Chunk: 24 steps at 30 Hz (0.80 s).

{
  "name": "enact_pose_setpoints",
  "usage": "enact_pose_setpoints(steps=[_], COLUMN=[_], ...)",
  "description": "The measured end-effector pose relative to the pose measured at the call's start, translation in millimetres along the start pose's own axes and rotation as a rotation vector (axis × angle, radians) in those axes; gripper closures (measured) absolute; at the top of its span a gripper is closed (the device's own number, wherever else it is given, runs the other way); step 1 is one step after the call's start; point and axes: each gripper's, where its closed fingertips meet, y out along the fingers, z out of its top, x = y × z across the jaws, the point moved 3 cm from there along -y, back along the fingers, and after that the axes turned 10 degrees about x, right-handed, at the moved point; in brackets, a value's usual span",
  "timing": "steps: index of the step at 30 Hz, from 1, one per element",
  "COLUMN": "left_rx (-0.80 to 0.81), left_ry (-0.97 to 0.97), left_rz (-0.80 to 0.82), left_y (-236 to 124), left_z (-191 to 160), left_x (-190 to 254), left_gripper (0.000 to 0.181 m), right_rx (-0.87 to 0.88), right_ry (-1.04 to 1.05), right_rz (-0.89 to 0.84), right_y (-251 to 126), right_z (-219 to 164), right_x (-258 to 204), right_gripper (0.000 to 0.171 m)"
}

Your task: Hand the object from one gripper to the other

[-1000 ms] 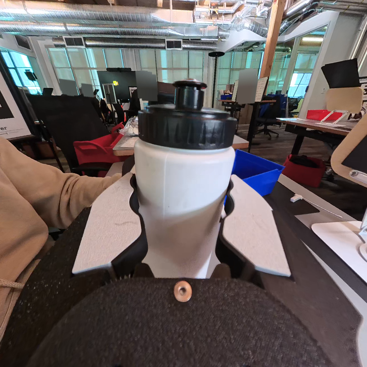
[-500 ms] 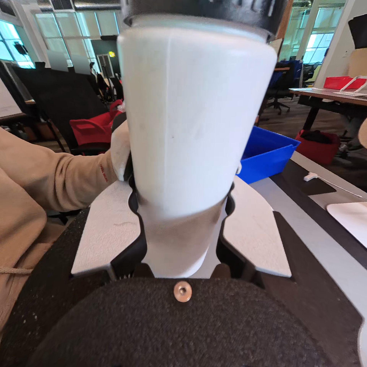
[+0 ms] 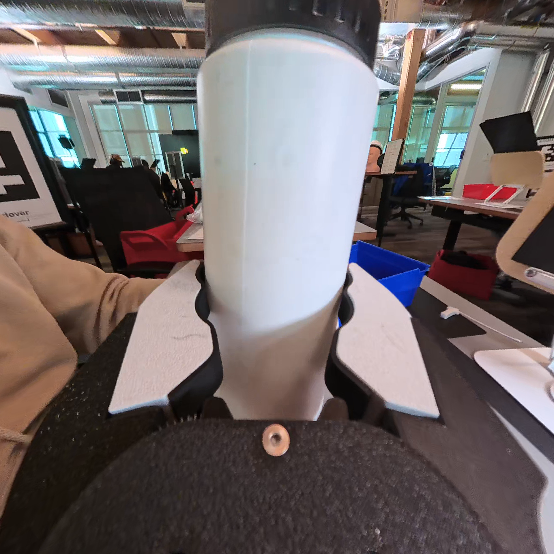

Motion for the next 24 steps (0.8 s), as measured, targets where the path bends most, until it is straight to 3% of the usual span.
enact_pose_setpoints(steps=[8,13,16,20,24], left_rx=[0.037,0.079,0.156,0.176,0.174], left_ry=[0.025,0.058,0.045,0.046,0.046], left_rz=[-0.014,0.026,0.042,0.028,0.010], left_y=[13,-2,-13,-6,-5], left_z=[2,17,31,31,34], left_x=[9,2,-1,4,9], left_gripper=[0.099,0.100,0.100,0.100,0.100], right_rx=[-0.035,-0.102,-0.175,-0.218,-0.203], right_ry=[-0.045,-0.049,-0.039,0.015,0.015], right_rz=[-0.009,-0.016,-0.012,0.041,0.041], right_y=[8,-8,-15,7,12], right_z=[-5,3,-15,-48,-49], right_x=[-6,2,10,-2,-6], right_gripper=[0.085,0.085,0.084,0.086,0.086])
